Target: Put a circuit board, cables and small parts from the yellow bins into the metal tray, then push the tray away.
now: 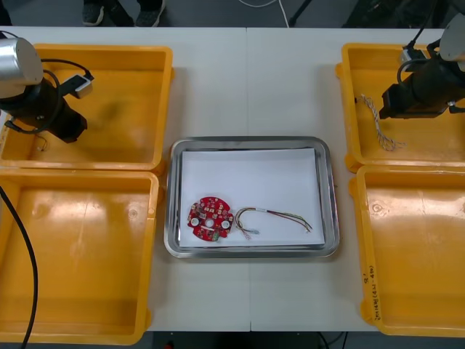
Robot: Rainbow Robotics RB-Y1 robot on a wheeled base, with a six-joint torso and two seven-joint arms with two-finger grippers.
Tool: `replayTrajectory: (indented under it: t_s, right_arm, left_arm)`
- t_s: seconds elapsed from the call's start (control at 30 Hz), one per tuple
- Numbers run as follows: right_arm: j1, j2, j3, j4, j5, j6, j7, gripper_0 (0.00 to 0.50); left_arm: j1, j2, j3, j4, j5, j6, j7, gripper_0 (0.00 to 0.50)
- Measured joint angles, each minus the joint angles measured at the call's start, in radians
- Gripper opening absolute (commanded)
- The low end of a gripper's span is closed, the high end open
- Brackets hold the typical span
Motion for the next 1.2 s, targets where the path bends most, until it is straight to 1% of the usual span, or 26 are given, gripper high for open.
replayTrajectory:
  t_s: [0.13,0.23,0.43,0.57,0.73,0.8,0.87,1.0,1.2]
  right_arm:
    - [0.0,0.006,0.005,0.001,0.007,-0.022,0.0,0.5]
    - [0.0,0.011,0.022,0.001,0.01,-0.047,0.0,0.5]
    - [0.0,0.027,0.039,0.002,0.024,-0.05,0.0,0.5]
    - [0.003,0.031,0.039,0.006,0.025,-0.069,0.0,0.5]
    - [0.01,0.033,0.039,0.006,0.025,-0.074,0.0,0.5]
    - [0.013,0.035,0.039,0.006,0.025,-0.076,0.0,0.5]
    - [0.017,0.036,0.039,0.006,0.025,-0.086,0.0,0.5]
    - [0.031,0.041,0.039,0.006,0.025,-0.106,0.0,0.5]
    - [0.051,0.05,0.039,0.006,0.026,-0.112,0.0,0.5]
  left_arm:
    - [0.0,0.0,0.001,-0.026,0.006,0.032,0.0,0.0]
    - [0.001,0.0,0.011,-0.071,0.007,0.077,0.001,0.0]
    - [0.001,-0.001,0.032,-0.161,0.007,0.145,0.018,0.0]
    - [0.001,-0.002,0.032,-0.198,0.008,0.186,0.118,0.0]
    - [0.001,-0.003,0.027,-0.238,0.026,0.217,0.318,0.0]
    - [0.001,-0.003,0.015,-0.247,0.039,0.22,0.374,0.0]
    - [0.001,-0.003,-0.006,-0.254,0.053,0.221,0.397,0.0]
    - [0.001,-0.008,-0.049,-0.271,0.07,0.233,0.397,0.0]
    - [0.001,-0.038,-0.072,-0.3,0.076,0.273,0.409,0.0]
